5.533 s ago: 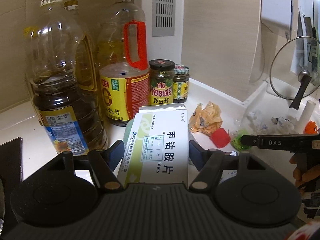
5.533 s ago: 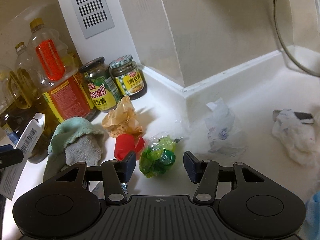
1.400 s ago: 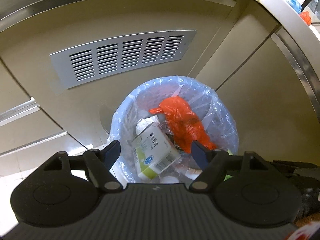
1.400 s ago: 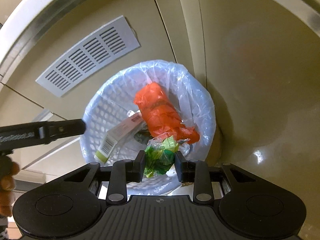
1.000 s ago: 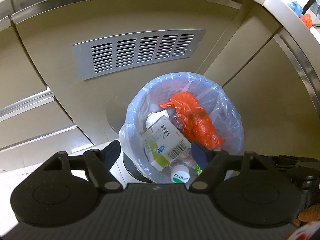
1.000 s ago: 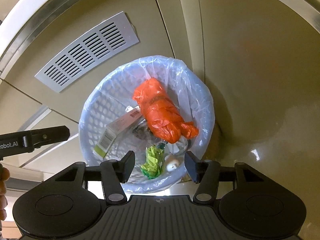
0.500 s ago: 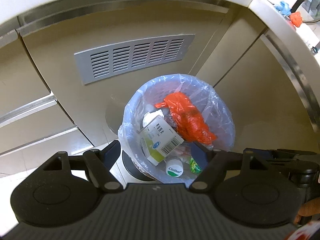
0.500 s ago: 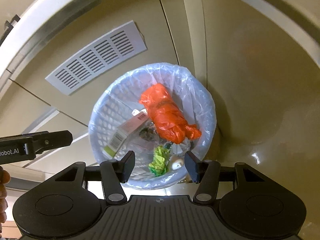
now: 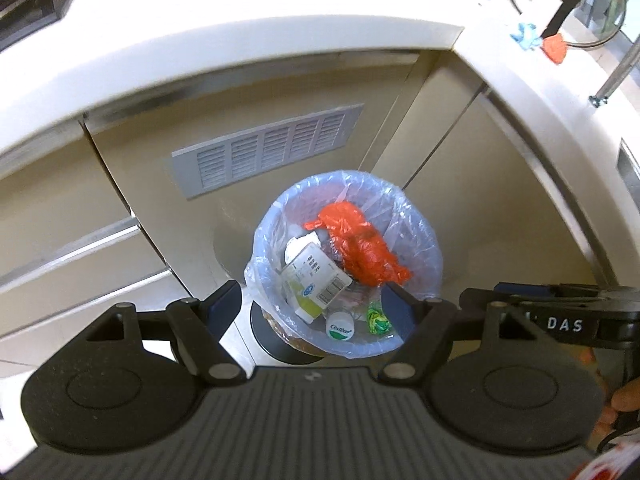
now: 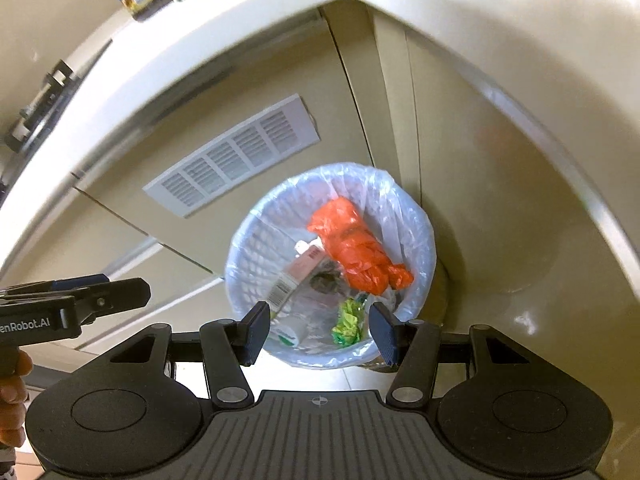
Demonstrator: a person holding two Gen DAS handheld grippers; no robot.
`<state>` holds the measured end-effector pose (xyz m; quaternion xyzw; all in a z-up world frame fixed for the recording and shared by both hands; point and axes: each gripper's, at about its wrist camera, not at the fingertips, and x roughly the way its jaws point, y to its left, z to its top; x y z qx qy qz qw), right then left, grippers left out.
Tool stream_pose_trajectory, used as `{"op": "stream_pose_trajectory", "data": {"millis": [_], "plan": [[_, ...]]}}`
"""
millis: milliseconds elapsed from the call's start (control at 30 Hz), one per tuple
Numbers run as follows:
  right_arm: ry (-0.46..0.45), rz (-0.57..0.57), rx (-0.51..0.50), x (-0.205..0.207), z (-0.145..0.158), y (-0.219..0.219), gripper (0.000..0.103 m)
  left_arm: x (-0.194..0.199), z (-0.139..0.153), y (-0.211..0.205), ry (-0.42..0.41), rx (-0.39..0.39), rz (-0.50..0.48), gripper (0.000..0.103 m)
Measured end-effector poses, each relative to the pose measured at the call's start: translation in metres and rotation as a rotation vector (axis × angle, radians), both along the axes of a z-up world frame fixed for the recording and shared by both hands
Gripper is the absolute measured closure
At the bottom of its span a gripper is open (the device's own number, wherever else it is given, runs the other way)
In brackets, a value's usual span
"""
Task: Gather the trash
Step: 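Move both tools back up toward the counter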
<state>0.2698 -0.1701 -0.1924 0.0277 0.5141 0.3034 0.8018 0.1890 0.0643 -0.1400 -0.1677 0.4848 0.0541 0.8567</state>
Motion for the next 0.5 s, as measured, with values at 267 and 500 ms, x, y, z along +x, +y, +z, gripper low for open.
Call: {"op": "stream_pose_trajectory", "data": {"millis": [267, 500], "plan": [[-0.026, -0.038, 0.037, -0.017, 0.045, -0.015, 0.048, -0.012, 0.046, 0.001, -0.072, 0.025, -0.035, 0.029], [-0.088, -0.101, 0.068, -0.028, 0.076, -0.026, 0.048, -0.016, 0.077, 0.001, -0.151, 0.052, -0.081, 0.029]]}}
